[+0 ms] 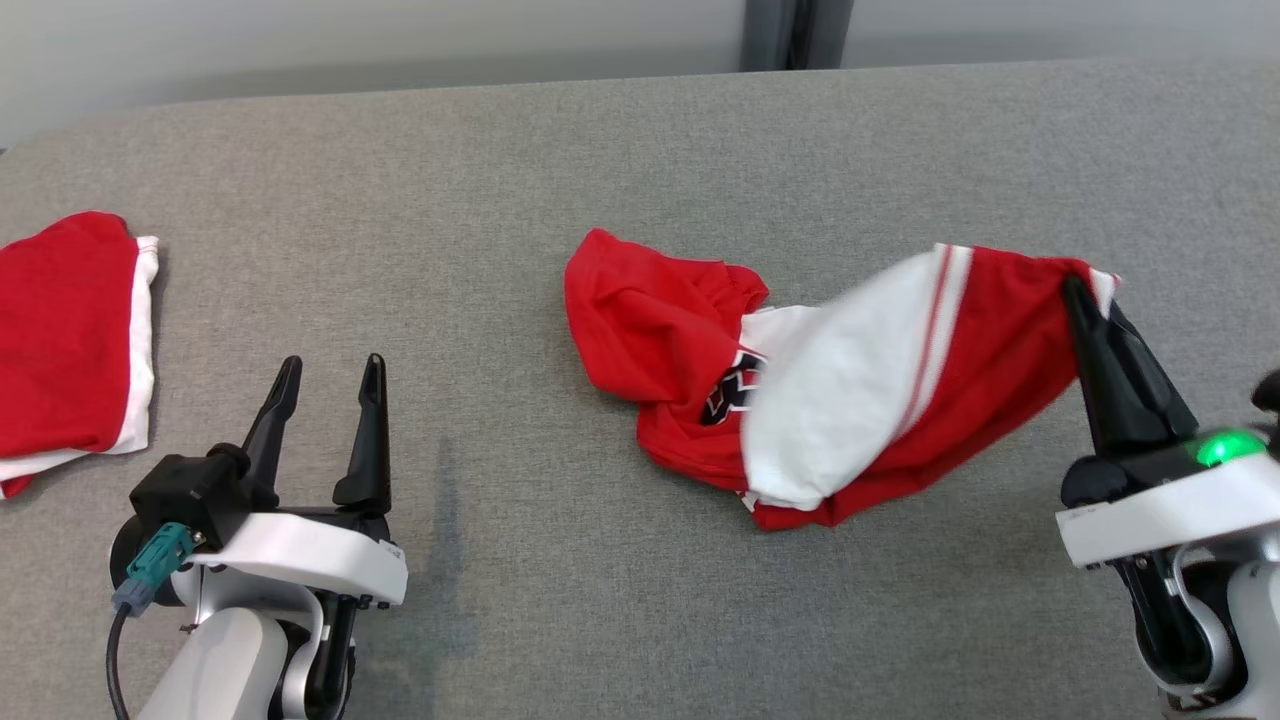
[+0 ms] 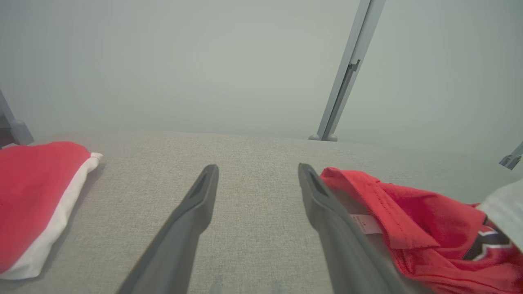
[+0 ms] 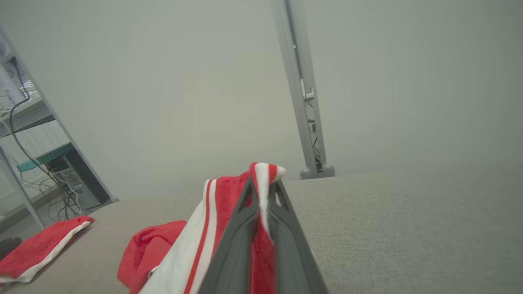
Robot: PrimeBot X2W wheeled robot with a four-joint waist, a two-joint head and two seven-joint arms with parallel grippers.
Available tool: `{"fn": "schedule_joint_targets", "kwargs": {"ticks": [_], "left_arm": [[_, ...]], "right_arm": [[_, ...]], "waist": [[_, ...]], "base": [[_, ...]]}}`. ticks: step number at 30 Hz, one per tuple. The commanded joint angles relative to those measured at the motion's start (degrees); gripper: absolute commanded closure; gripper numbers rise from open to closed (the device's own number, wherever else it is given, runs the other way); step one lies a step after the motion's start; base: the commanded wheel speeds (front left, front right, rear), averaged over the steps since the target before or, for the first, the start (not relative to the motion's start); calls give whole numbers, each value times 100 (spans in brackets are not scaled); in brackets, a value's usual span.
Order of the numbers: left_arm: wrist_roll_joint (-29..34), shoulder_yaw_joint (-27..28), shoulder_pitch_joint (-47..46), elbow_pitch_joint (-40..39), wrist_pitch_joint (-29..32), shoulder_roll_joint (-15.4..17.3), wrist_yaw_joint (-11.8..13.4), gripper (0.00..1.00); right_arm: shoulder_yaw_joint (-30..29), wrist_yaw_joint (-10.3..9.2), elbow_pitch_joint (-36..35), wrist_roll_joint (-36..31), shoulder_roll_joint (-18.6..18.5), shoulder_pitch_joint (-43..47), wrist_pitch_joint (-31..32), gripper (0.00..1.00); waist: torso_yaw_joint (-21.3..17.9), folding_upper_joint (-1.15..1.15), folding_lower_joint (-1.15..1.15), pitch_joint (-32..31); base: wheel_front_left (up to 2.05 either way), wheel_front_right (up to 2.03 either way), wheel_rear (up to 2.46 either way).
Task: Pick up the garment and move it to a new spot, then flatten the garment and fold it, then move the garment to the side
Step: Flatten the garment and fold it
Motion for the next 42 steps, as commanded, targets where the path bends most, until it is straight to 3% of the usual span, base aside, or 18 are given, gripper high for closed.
{"fn": "schedule_joint_targets", "kwargs": {"ticks": [1,7,15,16,17,18,19,24,30,42], "left_arm": [[-6,21,-20,-22,2,49,31,0],[15,-5,-105,-117,80,114,47,0],[19,-59,-98,-134,112,124,59,0],[11,-52,-82,-136,110,129,71,0],[5,-49,-64,-138,108,135,82,0],[1,-46,-44,-142,105,140,90,0],[-2,-47,-27,-143,102,143,93,0],[-10,-26,35,-166,83,181,137,0],[-38,62,137,-224,46,242,218,0],[-52,72,380,-321,69,314,322,0]], "right_arm": [[-174,0,50,129,114,108,-82,100],[-1021,0,1225,199,324,512,-491,100],[-1042,0,2789,153,287,112,-984,100],[-1018,0,2893,184,291,55,-1016,84],[-984,0,2998,188,279,19,-1056,60],[-955,0,3069,200,276,-3,-1064,34],[-948,0,3145,193,264,-25,-1094,1],[-1159,0,3203,-53,161,-53,-1145,0],[-1681,0,2441,-901,183,110,-1147,0],[-1088,0,1027,-1631,431,496,-811,0]], "waist": [[-57,0,0,43],[-173,0,0,127],[-117,0,0,137],[-112,0,0,130],[-108,0,0,119],[-106,0,0,107],[-104,0,0,93],[-107,0,0,1],[-154,0,0,-122],[-187,0,0,-370]], "base": [[0,0,0],[0,0,0],[0,0,0],[0,0,0],[0,0,0],[0,0,0],[0,0,0],[0,0,0],[0,0,0],[0,0,0]]}}
